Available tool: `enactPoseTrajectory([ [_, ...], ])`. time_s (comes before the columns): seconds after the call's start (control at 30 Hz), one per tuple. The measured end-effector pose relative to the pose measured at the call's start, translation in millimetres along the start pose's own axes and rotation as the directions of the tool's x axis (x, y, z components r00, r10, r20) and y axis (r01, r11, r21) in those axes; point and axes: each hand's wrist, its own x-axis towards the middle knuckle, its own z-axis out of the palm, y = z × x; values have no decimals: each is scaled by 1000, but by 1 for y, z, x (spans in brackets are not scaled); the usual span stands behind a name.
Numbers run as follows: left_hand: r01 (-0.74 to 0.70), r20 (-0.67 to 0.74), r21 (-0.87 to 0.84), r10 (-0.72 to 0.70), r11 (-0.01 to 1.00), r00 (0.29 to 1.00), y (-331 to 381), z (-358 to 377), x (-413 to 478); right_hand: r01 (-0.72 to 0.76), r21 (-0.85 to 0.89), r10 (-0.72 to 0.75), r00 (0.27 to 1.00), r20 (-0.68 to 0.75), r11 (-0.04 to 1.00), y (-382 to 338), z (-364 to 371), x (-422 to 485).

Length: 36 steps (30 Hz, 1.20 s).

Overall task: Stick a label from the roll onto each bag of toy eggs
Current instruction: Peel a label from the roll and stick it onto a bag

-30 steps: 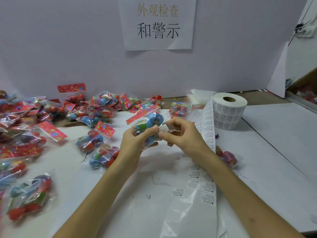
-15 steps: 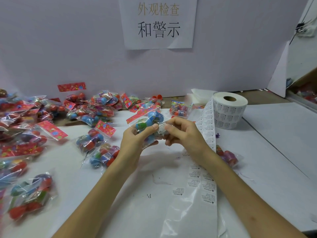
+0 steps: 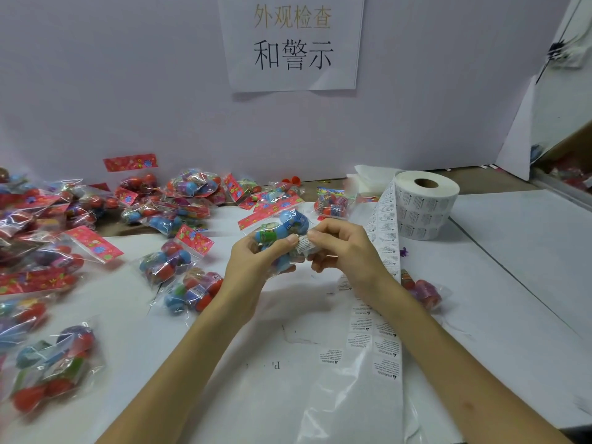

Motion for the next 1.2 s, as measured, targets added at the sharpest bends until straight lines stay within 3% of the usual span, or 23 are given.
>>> enactPoseTrajectory([
  [0.13,-29,-11,30,29,999,1000,0,1,0,42,-146,-49,998,-44,988,2,2,-2],
  [0.37,0,13,-18,0,1000,1000,1,0,0,34,-50,-34,999,0,998,0,0,-1],
  [0.53,-18,-4,-26,17,1000,1000,-1,-1,0,102,-184,-108,994,-22,978,2,4,-2],
  [0.7,-10,-3,-31,9,999,1000,-1,-2,2,109,-160,-102,994,49,981,2,3,-2],
  [1.0,-52,12,-7,52,999,999,-3,-3,2,82,-174,-88,996,-30,981,4,4,-1],
  [1.2,-30,3,-56,30,998,1000,-1,-3,3,74,-135,-70,997,35,988,4,2,-1],
])
